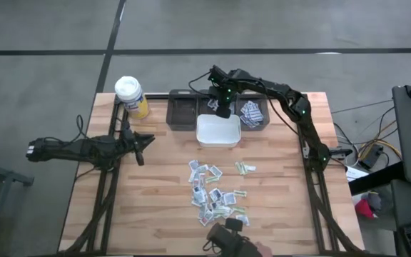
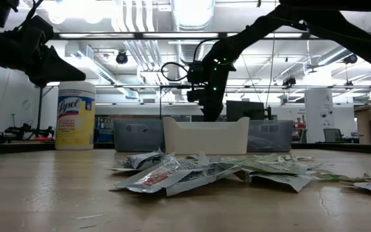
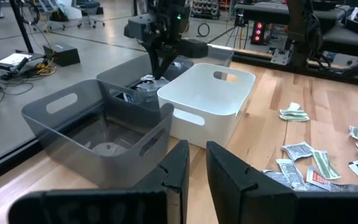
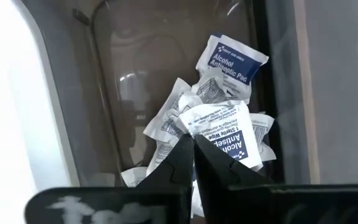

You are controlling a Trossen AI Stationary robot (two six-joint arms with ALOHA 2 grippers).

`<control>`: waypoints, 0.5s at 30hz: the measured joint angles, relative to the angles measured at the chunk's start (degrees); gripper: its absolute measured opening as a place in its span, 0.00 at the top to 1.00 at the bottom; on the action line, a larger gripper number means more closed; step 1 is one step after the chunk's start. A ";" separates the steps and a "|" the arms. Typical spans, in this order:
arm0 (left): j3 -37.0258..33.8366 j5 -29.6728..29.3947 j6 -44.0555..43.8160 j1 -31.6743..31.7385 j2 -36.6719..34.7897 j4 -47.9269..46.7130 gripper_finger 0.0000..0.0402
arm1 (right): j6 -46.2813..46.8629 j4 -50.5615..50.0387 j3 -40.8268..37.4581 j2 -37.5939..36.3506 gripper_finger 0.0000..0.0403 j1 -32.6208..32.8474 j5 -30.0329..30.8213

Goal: Pick & Place First Aid Supplies
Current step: Put the alcohol pad into the middle black bin

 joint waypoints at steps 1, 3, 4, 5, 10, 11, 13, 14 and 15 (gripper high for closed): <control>0.00 0.00 0.00 0.00 0.00 0.00 0.87 | 0.00 -0.14 0.00 0.00 0.98 -0.06 0.01; 0.00 0.00 0.00 -0.02 0.00 0.00 0.87 | 0.02 -0.45 0.00 0.00 0.98 -0.09 0.07; 0.00 0.00 0.00 0.00 0.00 0.00 0.87 | 0.04 -0.51 0.00 0.00 0.97 -0.09 0.17; 0.00 0.01 0.00 0.00 -0.01 0.00 0.87 | 0.06 -0.62 -0.02 0.00 0.97 -0.09 0.17; 0.00 0.02 0.02 0.00 -0.02 0.00 0.87 | 0.22 -0.70 -0.02 0.00 0.87 -0.09 0.17; 0.00 0.02 0.02 0.00 0.00 0.00 0.87 | 0.22 -0.69 -0.02 0.00 0.85 -0.09 0.18; 0.00 0.02 0.02 0.00 -0.02 0.00 0.87 | 0.24 -0.76 -0.01 0.00 0.80 -0.09 0.64; 0.00 0.02 0.02 -0.01 -0.02 0.00 0.87 | 0.48 -1.31 0.28 0.00 0.78 -0.06 0.66; 0.00 0.02 0.02 0.00 -0.02 0.00 0.87 | 1.30 -2.40 0.96 0.00 0.76 0.00 0.66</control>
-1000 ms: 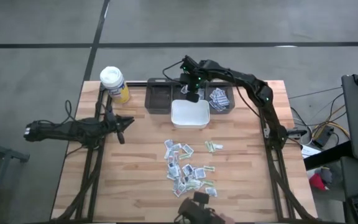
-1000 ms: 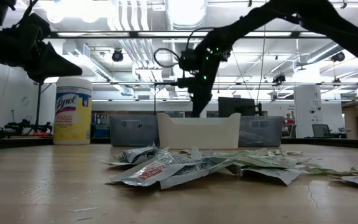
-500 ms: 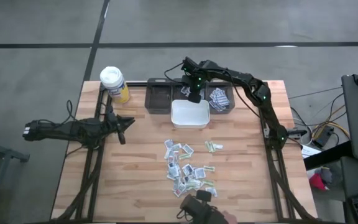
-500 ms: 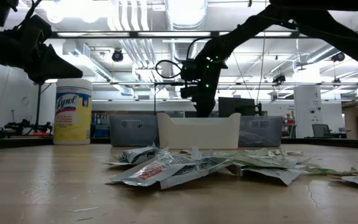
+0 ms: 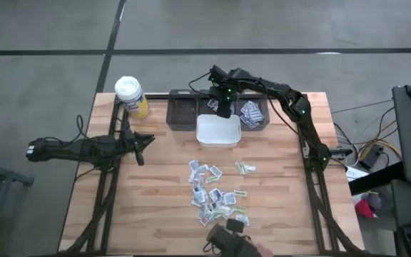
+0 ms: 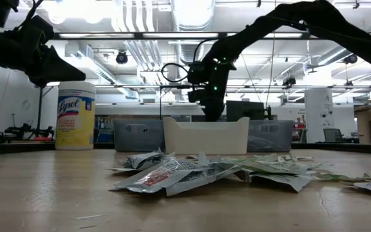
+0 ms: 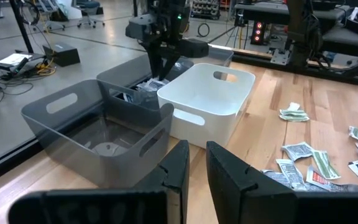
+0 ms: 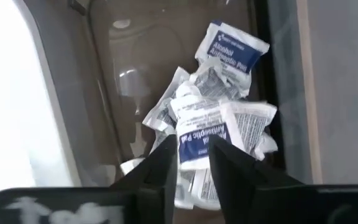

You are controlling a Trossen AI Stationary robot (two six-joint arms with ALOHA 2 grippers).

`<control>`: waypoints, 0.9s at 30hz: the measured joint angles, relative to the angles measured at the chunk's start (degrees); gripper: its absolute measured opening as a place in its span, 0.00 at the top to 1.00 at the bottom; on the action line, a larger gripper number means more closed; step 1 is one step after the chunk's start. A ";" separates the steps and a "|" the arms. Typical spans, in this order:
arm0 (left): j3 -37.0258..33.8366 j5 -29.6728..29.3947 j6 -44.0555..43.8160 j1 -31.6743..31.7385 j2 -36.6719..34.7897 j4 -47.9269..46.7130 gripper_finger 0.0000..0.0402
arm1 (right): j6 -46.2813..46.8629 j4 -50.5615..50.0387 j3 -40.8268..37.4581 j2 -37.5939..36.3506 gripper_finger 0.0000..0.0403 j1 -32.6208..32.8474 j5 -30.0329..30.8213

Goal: Pick & Place First Aid Supplies
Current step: Put the alcohol pad into the middle black bin

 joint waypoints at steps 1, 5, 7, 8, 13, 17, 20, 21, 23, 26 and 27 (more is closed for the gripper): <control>0.00 0.00 0.00 -0.01 0.00 0.00 0.87 | 1.22 -1.31 0.96 0.00 0.75 0.12 0.00; 0.00 0.00 0.00 0.01 0.00 0.00 0.87 | 4.90 -10.28 7.00 -0.15 0.73 1.08 -0.08; 0.00 0.01 0.00 0.01 0.00 0.00 0.87 | 6.42 -15.37 10.62 -0.15 0.72 1.72 -0.21; 0.00 0.01 0.00 0.01 0.00 0.00 0.87 | 7.39 -17.86 12.48 -0.15 0.72 2.03 -0.30; 0.00 0.02 -0.49 0.00 0.00 0.00 0.87 | 11.02 -28.22 21.23 -0.24 0.75 3.91 -6.05; 0.00 0.04 -0.94 0.00 0.00 0.00 0.87 | 14.08 -30.58 20.39 -2.84 0.78 6.14 -17.96; 0.00 0.04 -0.96 0.01 0.00 0.00 0.87 | 16.14 -31.72 19.09 -4.52 0.80 8.32 -22.54; 0.00 0.04 -0.96 -0.02 0.00 0.00 0.87 | 17.23 -31.57 18.51 -5.12 0.81 9.17 -22.75; 0.00 0.04 -0.98 0.01 -0.02 0.00 0.87 | 18.81 -31.61 17.24 -6.11 0.82 11.42 -22.72; 0.00 0.12 -1.04 0.01 -0.02 0.01 0.87 | 19.13 -31.55 14.97 -7.51 0.83 15.72 -22.85; 0.00 0.30 -1.05 0.01 -0.02 0.02 0.87 | 19.08 -31.57 13.97 -7.99 0.82 17.29 -22.86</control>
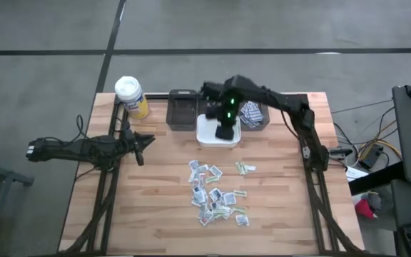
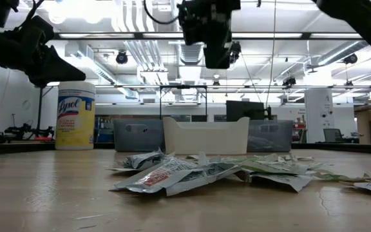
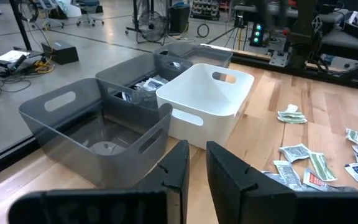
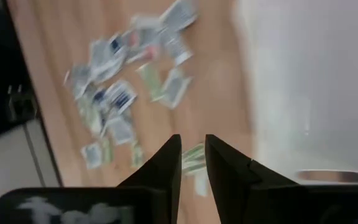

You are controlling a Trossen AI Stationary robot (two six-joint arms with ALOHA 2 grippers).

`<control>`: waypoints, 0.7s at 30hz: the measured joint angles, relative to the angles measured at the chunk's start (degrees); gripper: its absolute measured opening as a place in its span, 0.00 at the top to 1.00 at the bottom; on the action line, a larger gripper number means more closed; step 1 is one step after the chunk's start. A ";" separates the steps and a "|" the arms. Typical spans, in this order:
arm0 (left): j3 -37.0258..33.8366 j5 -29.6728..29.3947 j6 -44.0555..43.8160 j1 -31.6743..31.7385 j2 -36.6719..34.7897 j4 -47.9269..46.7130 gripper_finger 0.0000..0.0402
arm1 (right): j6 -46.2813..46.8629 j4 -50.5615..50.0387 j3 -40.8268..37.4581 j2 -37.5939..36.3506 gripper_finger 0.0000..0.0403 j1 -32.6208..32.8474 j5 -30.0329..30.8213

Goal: Pick & Place First Aid Supplies
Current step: Put the alcohol pad into the middle black bin

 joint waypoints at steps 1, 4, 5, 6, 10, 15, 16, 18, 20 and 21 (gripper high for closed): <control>0.00 0.23 0.00 0.00 0.00 -0.02 0.87 | -0.07 -0.06 -1.05 -0.48 0.82 1.59 0.00; 0.00 0.45 -0.02 0.00 0.00 0.00 0.87 | -0.08 0.00 -3.95 -1.27 0.81 6.55 0.03; 0.00 0.46 -0.02 -0.01 0.00 -0.02 0.87 | -0.11 0.04 -5.13 -1.44 0.81 8.28 0.05; 0.00 0.48 -0.02 0.00 0.00 -0.01 0.87 | -0.16 0.08 -6.21 -1.52 0.81 10.05 0.06; 0.00 0.48 -0.02 0.00 0.00 -0.02 0.87 | -0.19 1.14 -10.90 -1.54 0.80 16.58 0.03; 0.00 0.48 -0.02 0.00 0.00 -0.02 0.87 | 1.74 10.58 -17.65 -1.52 0.84 22.40 0.32; 0.00 0.48 -0.02 -0.01 0.00 -0.01 0.87 | 2.59 12.81 -18.84 -1.52 0.84 23.28 0.48; 0.00 0.48 -0.02 0.00 0.00 -0.02 0.87 | 4.18 16.87 -20.95 -1.53 0.85 24.64 1.25; 0.00 0.48 -0.02 -0.01 0.00 0.00 0.87 | 5.32 20.10 -22.91 -1.53 0.86 25.62 1.63; 0.00 0.48 -0.02 -0.01 0.00 -0.02 0.87 | 5.76 21.24 -23.81 -1.52 0.86 26.04 1.76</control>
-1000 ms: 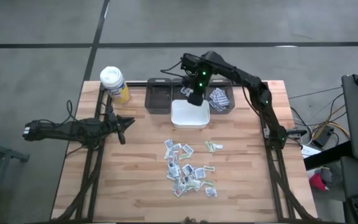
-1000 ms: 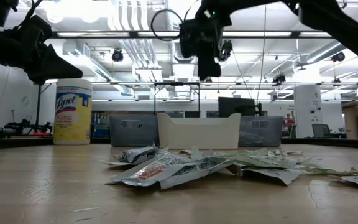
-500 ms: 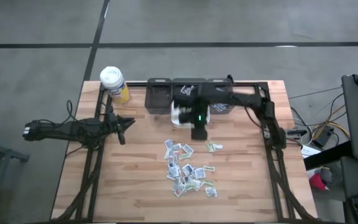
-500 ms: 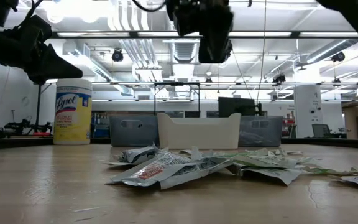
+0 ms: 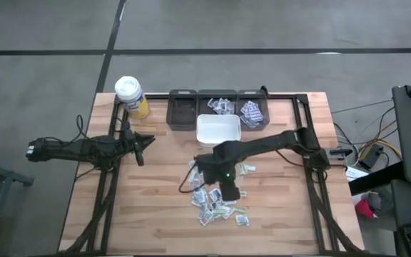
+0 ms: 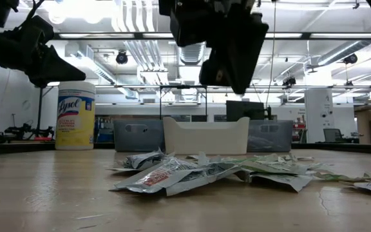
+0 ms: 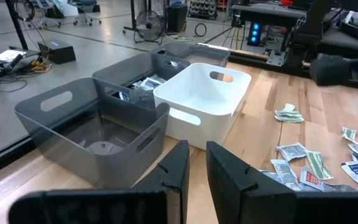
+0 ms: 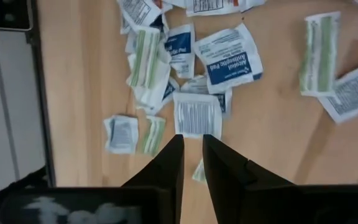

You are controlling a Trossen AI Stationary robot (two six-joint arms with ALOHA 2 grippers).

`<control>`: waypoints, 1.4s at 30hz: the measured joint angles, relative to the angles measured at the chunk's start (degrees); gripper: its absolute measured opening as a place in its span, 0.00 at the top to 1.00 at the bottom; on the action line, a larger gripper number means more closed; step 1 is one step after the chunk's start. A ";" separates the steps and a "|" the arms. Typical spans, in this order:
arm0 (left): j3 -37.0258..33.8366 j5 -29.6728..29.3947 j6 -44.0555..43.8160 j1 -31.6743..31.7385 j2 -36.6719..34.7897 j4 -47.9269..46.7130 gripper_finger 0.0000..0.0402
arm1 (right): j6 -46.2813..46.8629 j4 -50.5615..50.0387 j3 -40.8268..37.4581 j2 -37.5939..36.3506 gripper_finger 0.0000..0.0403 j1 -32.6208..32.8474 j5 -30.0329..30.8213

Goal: Pick & Place First Aid Supplies
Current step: Put the alcohol pad into the middle black bin

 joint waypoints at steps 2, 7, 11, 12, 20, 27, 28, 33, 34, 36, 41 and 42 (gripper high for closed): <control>0.00 0.00 0.00 0.00 0.00 0.02 0.87 | 0.89 2.53 -2.03 -0.01 0.86 0.69 0.04; 0.00 0.00 0.01 0.01 0.00 0.01 0.87 | 1.97 4.36 -6.90 0.00 0.86 1.64 2.88; 0.00 -0.02 0.00 0.01 0.00 0.00 0.87 | 3.73 4.98 -10.20 0.00 0.86 1.57 6.18; 0.00 0.00 0.02 0.01 0.00 0.00 0.87 | 3.76 5.49 -10.86 0.00 0.86 1.54 6.17; 0.00 -0.02 0.02 0.01 0.00 0.00 0.87 | 5.64 9.60 -12.51 0.00 0.86 1.69 6.03; 0.00 -0.02 0.02 0.00 0.00 0.01 0.87 | 7.17 12.84 -12.52 0.00 0.86 1.95 6.00; 0.00 -0.02 0.01 0.01 0.00 0.00 0.87 | 7.19 12.86 -12.52 0.00 0.86 2.08 6.00; 0.00 -0.02 0.02 0.00 0.00 0.00 0.87 | 7.70 12.90 -12.52 0.00 0.84 3.57 5.96; 0.00 -0.02 0.02 0.01 0.00 0.01 0.87 | 7.95 12.96 -12.52 0.00 0.83 3.85 5.92; 0.00 -0.02 0.02 0.00 0.00 0.00 0.87 | 8.49 13.05 -12.52 0.00 0.80 4.27 5.88; 0.00 -0.02 0.02 0.01 0.00 0.00 0.87 | 10.38 13.10 -12.52 0.00 0.74 4.38 7.21; 0.00 -0.02 0.02 0.01 0.00 0.00 0.87 | 11.16 13.10 -12.52 0.00 0.73 4.38 8.25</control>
